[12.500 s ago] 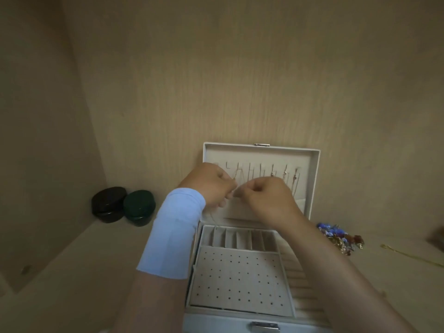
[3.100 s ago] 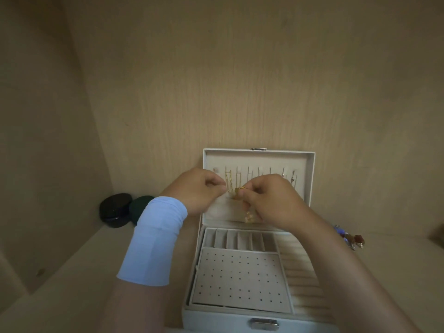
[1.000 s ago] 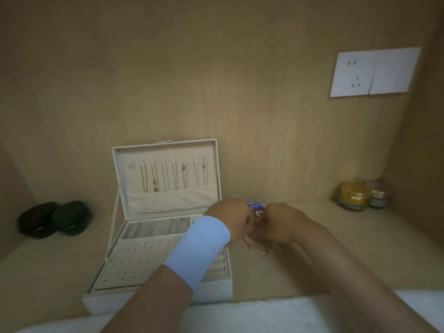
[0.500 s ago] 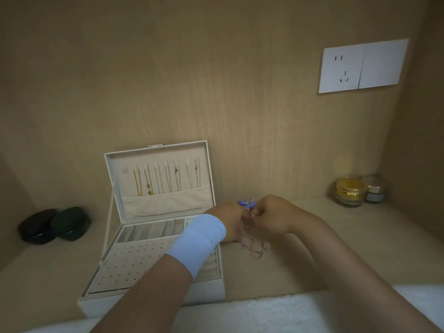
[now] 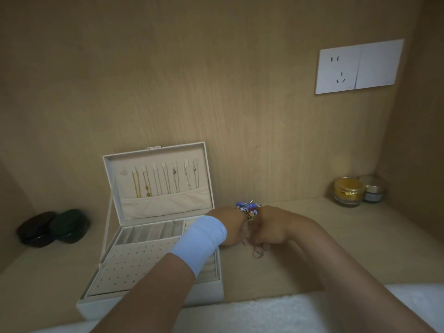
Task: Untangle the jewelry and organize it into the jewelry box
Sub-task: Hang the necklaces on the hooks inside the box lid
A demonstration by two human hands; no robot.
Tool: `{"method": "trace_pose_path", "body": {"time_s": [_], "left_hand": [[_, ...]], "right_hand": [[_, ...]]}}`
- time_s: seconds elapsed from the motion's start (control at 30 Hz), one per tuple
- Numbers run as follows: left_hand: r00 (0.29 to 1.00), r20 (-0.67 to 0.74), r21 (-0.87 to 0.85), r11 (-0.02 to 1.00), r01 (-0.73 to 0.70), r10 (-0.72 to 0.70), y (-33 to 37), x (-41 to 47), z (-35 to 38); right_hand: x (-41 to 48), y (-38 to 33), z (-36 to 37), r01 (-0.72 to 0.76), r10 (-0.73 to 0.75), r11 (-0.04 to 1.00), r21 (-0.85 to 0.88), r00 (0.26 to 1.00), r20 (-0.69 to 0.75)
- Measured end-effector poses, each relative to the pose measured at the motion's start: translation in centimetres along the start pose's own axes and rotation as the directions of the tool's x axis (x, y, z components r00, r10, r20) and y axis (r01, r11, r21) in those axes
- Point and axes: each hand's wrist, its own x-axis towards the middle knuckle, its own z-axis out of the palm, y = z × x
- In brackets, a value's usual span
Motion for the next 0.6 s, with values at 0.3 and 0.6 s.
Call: {"method": "trace_pose_path", "body": {"time_s": [0.3, 0.6], "left_hand": [[0.955, -0.294, -0.726, 0.658, -0.200, -0.034, -1.4, -3.0, -3.2], [0.976, -0.215, -0.790, 0.593, -0.153, -0.034, -5.8, -8.2, -6.9]], "right_hand": [[-1.9, -0.6, -3.1, 0.179, -0.029, 0.733, 0.657, 0.972, -0.233], [-3.3, -5.1, -3.5, 0.309, -0.143, 0.571, 0.761, 0.950, -0.278]]}}
